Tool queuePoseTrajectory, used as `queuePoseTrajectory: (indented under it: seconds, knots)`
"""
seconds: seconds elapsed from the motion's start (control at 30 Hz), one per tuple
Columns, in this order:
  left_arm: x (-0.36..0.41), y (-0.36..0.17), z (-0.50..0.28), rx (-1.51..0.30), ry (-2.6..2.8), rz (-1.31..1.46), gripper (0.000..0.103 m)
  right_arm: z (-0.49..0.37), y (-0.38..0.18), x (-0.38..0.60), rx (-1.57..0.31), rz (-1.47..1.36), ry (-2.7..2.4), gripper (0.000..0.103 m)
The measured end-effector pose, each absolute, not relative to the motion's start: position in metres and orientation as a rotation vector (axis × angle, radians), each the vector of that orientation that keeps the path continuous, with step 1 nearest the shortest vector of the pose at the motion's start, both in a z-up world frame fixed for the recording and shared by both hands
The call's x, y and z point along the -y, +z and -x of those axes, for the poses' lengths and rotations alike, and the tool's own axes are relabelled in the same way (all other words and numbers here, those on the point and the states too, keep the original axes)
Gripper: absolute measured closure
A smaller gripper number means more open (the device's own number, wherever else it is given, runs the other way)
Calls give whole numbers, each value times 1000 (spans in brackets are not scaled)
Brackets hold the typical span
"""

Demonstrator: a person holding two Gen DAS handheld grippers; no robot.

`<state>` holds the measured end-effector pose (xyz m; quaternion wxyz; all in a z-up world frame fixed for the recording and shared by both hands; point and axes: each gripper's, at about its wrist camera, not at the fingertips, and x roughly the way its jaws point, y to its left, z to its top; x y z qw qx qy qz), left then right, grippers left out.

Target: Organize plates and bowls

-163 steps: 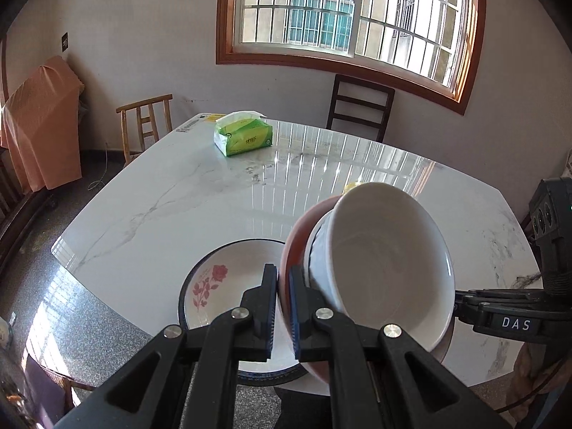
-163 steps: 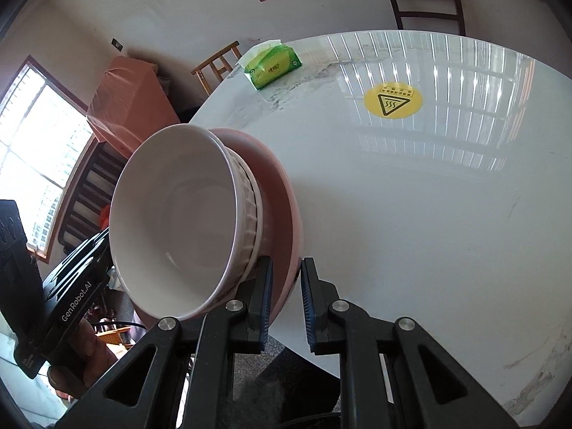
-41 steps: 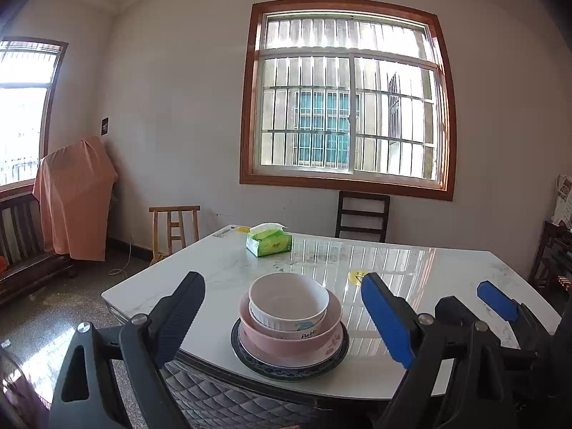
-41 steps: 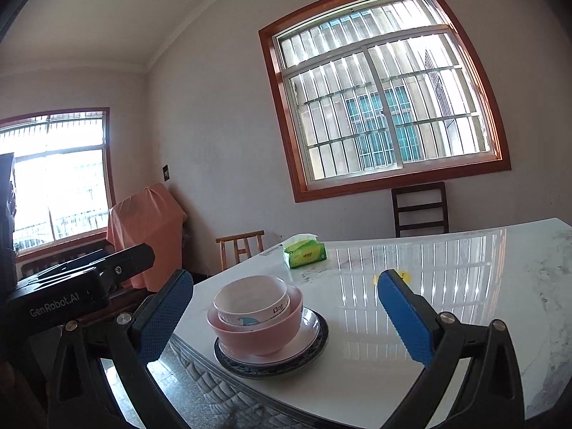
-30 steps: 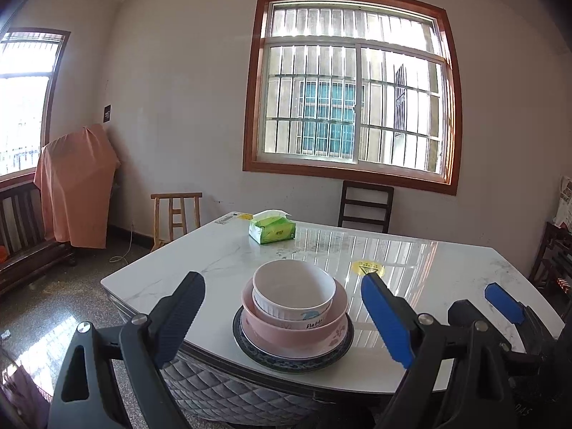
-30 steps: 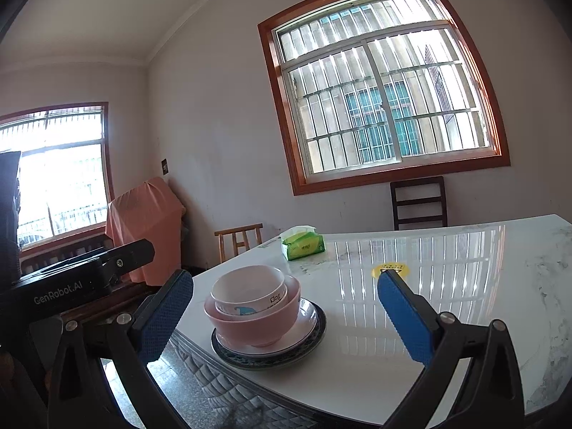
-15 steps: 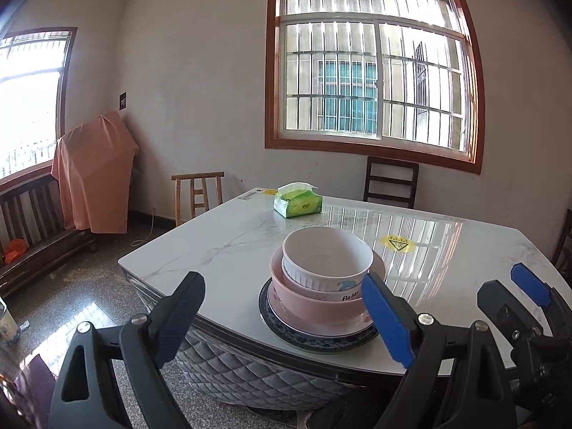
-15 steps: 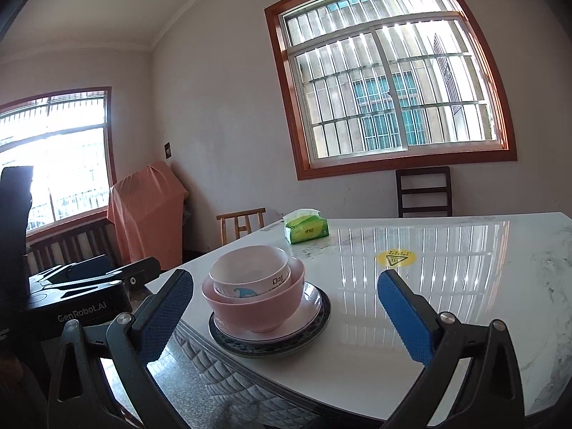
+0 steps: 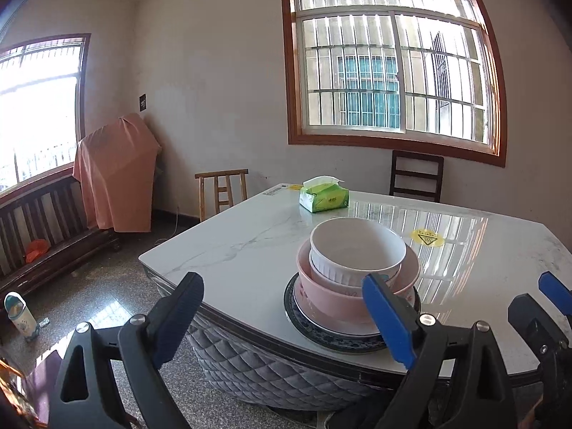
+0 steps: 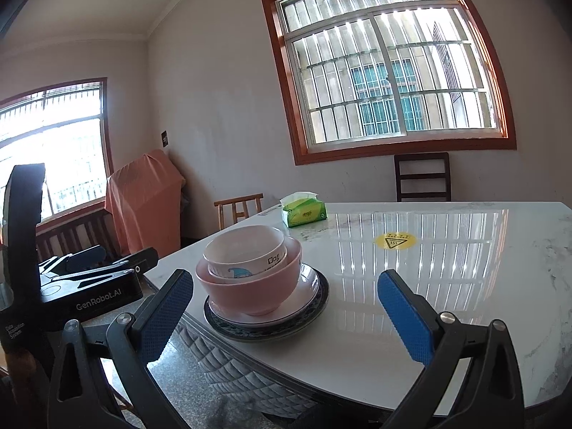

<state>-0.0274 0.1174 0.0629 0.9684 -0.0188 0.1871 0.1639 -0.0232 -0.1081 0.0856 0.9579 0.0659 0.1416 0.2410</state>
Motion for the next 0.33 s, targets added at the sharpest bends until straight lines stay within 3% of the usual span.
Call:
queuePoseTrajectory:
  seconds: [0.33]
  knots:
    - [-105, 59, 21, -416, 334, -20, 11, 8, 82, 132, -330, -128, 408, 0]
